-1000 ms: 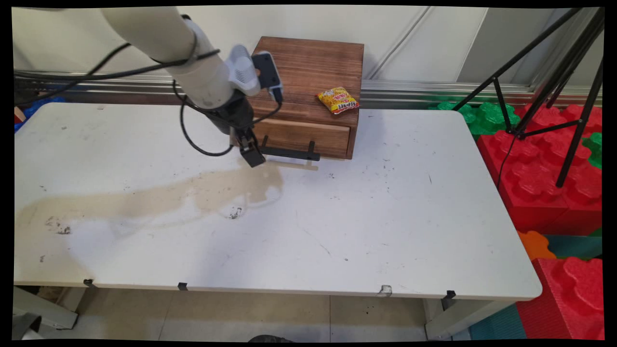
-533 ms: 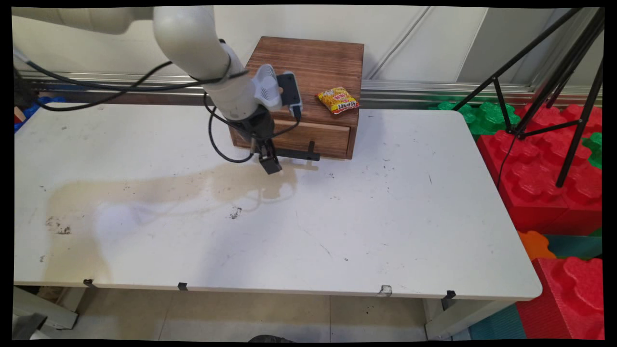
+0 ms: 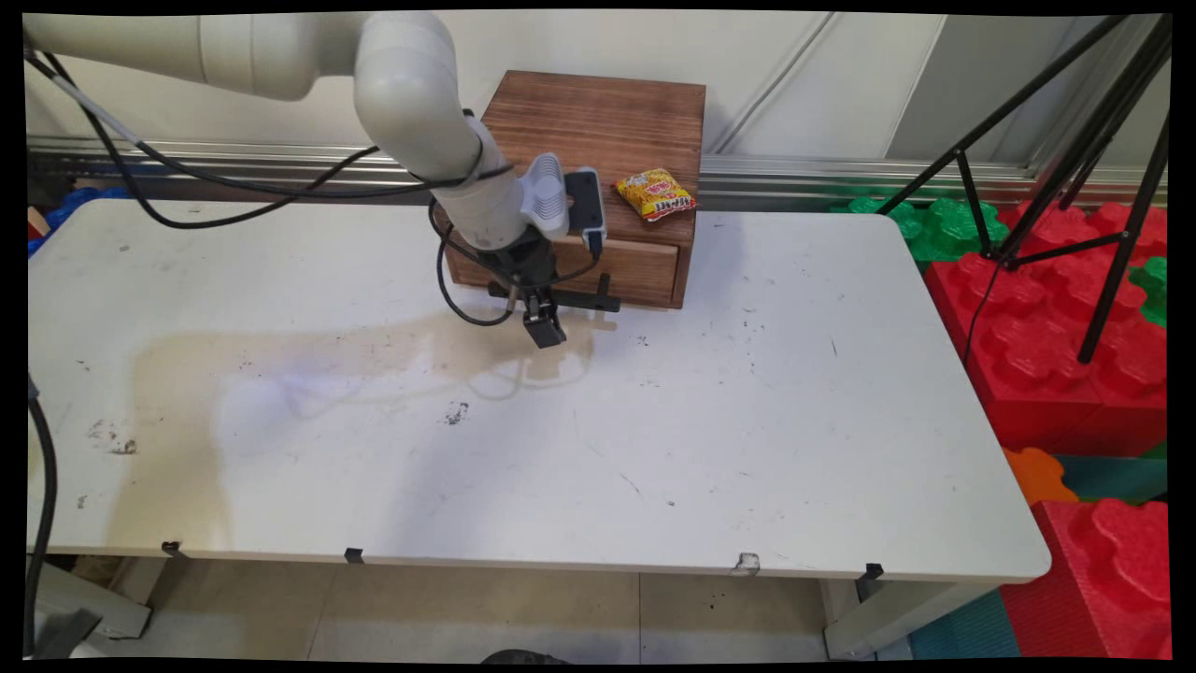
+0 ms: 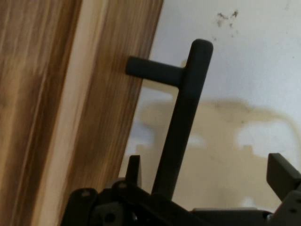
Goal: Open the drawer
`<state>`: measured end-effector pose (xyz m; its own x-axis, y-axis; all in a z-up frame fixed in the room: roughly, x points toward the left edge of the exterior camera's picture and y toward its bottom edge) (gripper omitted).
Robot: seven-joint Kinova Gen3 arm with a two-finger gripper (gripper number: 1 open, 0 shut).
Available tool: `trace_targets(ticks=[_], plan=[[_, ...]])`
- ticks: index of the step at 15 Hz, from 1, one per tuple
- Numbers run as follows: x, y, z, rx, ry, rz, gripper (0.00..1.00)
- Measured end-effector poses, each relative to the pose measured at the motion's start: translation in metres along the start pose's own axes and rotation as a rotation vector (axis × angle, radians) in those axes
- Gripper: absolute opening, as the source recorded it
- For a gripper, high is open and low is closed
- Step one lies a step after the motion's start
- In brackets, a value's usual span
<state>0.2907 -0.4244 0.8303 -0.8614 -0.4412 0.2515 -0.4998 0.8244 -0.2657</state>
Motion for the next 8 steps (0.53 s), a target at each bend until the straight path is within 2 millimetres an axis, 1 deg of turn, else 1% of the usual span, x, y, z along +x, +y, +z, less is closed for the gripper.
trace_targets(ticks=[5,8], plan=[[0.001,0.0,0.017,-0.034,0.01,0.025,1.0],[0.001,0.002,0.023,-0.05,0.011,0.034,1.0]])
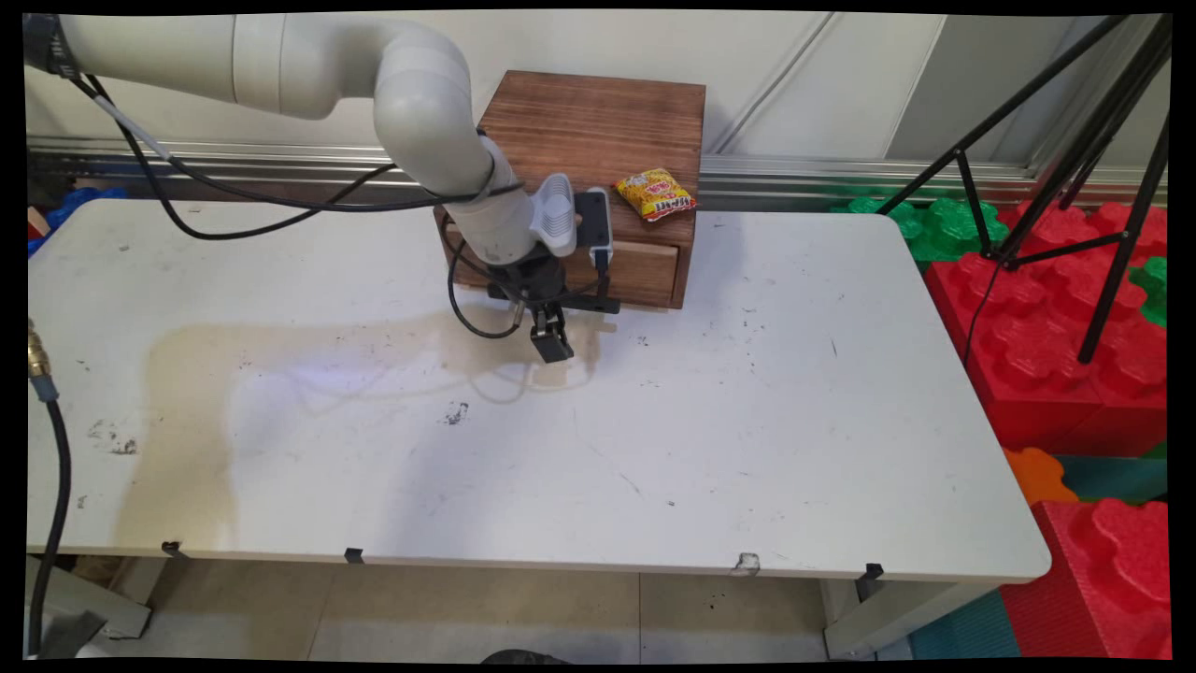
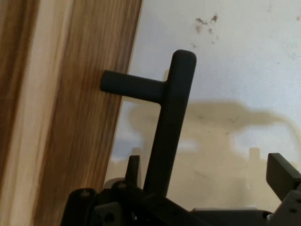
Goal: Open the drawer
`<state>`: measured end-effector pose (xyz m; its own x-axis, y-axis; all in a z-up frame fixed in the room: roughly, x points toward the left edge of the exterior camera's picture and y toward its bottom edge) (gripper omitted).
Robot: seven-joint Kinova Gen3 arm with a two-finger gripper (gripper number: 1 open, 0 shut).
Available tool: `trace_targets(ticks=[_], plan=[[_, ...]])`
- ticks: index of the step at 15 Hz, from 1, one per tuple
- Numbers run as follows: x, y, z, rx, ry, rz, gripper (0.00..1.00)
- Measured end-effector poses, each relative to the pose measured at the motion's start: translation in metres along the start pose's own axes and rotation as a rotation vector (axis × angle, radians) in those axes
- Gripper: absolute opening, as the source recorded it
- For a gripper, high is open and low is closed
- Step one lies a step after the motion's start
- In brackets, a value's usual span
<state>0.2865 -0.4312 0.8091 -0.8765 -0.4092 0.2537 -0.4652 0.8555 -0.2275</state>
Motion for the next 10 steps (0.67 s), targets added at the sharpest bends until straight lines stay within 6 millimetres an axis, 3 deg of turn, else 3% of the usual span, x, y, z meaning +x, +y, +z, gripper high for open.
trace_targets(ticks=[10], plan=[[0.0,0.023,-0.001,-0.026,-0.006,-0.04,1.0]])
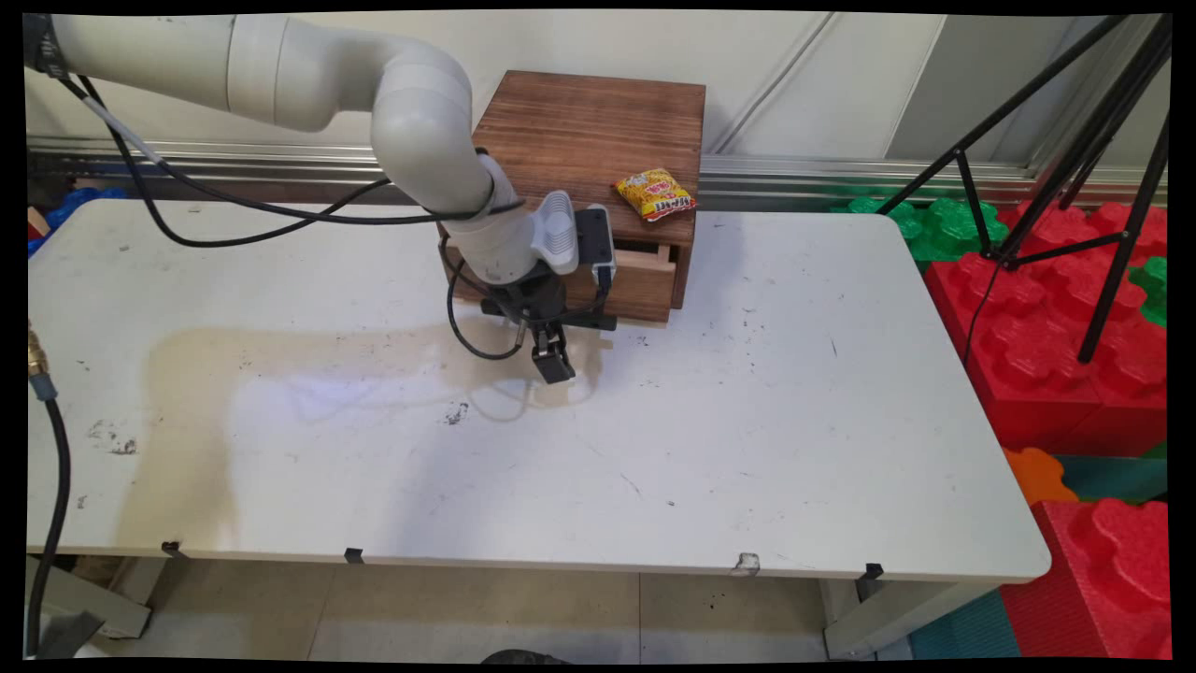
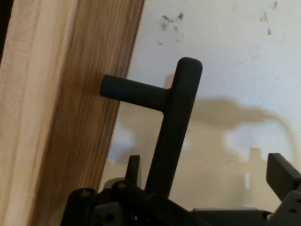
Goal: Open the drawer
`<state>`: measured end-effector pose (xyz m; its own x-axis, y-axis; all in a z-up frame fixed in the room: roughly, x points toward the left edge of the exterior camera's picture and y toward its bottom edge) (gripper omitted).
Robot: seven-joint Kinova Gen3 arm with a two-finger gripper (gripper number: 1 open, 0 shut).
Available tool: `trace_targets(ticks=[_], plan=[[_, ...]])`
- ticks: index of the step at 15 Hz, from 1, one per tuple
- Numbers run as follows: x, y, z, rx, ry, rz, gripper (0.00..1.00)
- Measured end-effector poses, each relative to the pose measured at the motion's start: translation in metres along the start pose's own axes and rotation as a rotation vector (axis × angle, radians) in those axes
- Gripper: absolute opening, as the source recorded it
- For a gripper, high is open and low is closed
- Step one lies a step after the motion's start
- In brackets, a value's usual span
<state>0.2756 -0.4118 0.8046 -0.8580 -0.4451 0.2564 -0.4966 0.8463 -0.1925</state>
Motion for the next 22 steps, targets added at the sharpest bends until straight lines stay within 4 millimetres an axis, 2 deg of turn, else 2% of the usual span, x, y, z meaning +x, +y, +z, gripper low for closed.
trace_targets(ticks=[11,22], plan=[[-0.005,0.043,-0.016,-0.028,-0.028,-0.066,1.0],[-0.014,0.094,-0.037,-0.058,-0.051,-0.089,1.0]])
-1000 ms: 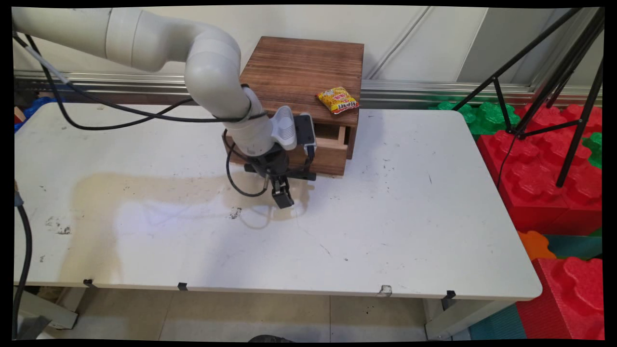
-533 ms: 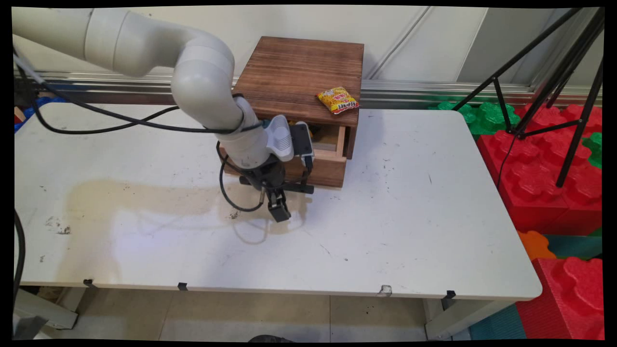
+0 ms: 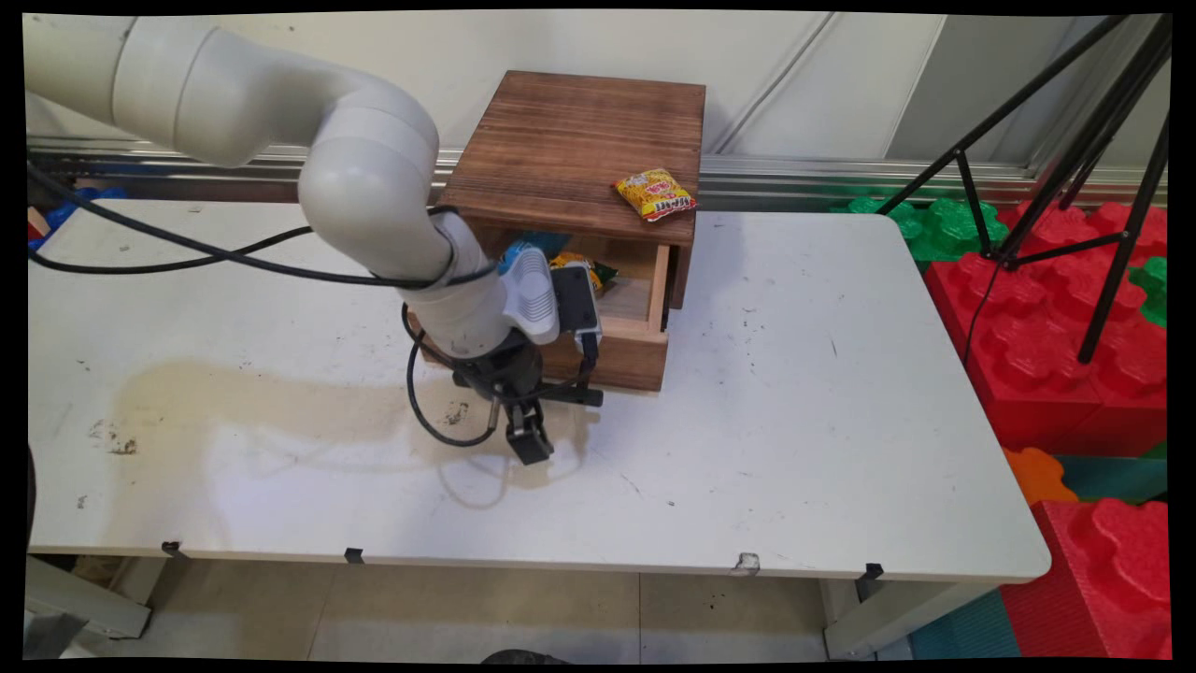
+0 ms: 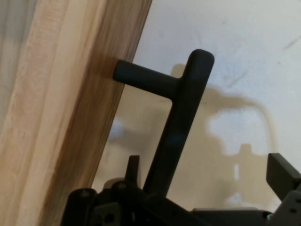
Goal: Open the drawer
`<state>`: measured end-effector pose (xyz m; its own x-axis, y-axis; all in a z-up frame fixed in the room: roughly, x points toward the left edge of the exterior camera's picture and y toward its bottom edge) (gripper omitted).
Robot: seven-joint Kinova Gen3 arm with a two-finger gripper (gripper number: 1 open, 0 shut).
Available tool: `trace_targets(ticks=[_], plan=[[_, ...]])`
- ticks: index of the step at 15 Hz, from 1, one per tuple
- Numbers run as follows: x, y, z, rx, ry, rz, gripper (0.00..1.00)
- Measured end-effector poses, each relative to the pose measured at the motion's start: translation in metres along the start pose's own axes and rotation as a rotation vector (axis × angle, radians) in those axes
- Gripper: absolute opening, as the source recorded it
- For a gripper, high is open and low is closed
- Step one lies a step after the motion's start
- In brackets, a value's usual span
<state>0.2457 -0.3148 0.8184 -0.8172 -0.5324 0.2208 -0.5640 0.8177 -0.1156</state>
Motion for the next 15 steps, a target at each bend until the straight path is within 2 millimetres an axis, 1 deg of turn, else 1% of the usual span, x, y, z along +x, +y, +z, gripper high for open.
trace_targets(ticks=[7,15], plan=[[-0.005,0.02,-0.005,-0.015,-0.009,0.011,1.0],[-0.01,0.047,-0.011,-0.034,-0.019,0.039,1.0]])
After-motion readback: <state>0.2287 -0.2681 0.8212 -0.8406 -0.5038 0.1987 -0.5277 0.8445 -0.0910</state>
